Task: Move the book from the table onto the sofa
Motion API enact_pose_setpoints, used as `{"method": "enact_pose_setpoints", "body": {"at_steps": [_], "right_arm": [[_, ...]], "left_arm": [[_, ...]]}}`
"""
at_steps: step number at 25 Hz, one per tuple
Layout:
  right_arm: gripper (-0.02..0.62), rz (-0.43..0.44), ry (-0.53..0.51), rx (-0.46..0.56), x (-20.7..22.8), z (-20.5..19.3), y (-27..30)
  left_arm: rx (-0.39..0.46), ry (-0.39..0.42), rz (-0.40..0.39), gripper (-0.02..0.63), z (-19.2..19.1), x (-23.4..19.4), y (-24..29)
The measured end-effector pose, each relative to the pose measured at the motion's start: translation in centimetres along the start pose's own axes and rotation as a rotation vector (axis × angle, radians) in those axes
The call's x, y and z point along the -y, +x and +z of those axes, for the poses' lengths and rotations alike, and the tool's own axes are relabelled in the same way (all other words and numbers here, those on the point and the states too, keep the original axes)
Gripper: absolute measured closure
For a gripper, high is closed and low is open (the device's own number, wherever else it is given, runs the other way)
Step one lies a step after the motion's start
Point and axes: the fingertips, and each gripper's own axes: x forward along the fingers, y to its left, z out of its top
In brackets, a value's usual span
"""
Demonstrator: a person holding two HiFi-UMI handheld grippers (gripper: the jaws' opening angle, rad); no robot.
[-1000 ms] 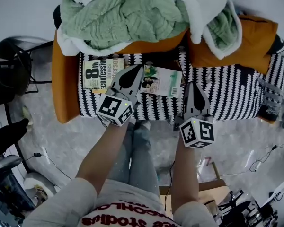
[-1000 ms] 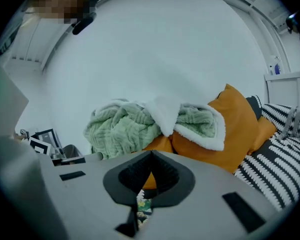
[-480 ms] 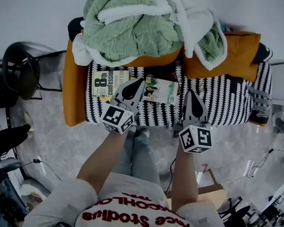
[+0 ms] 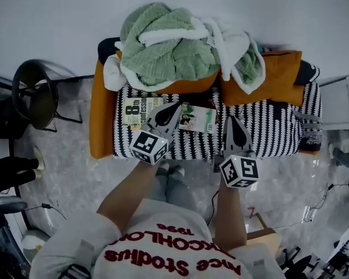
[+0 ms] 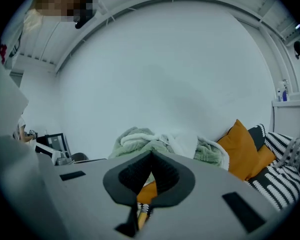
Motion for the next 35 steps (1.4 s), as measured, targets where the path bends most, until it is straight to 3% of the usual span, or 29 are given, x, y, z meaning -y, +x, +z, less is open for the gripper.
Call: {"method": "enact_pose_setpoints", "body": {"at_steps": [11, 26, 31, 35], "right_arm": [[0.569, 0.012, -0.046, 0.056, -4.8, 4.2, -7.0], [0.569, 0.036, -0.066, 0.118, -9.2, 6.7, -14.5], [0.569, 0.048, -0.07, 0.14, -9.8, 7.2, -15.7], [0.569, 0.054, -0.051, 0.133, -9.9, 6.7, -16.6]], "left_arm": [[0.028, 0.055, -0.066, 0.589, 3.8, 4.3, -6.4], [0.056, 0.114, -0.131, 0.589, 7.4, 8.9, -14.3], [0.066, 0.198, -0.149, 0.589, 8.2, 10.0, -15.8], [0.09, 0.157, -0.145, 0.589, 8.7, 10.4, -16.5]]}}
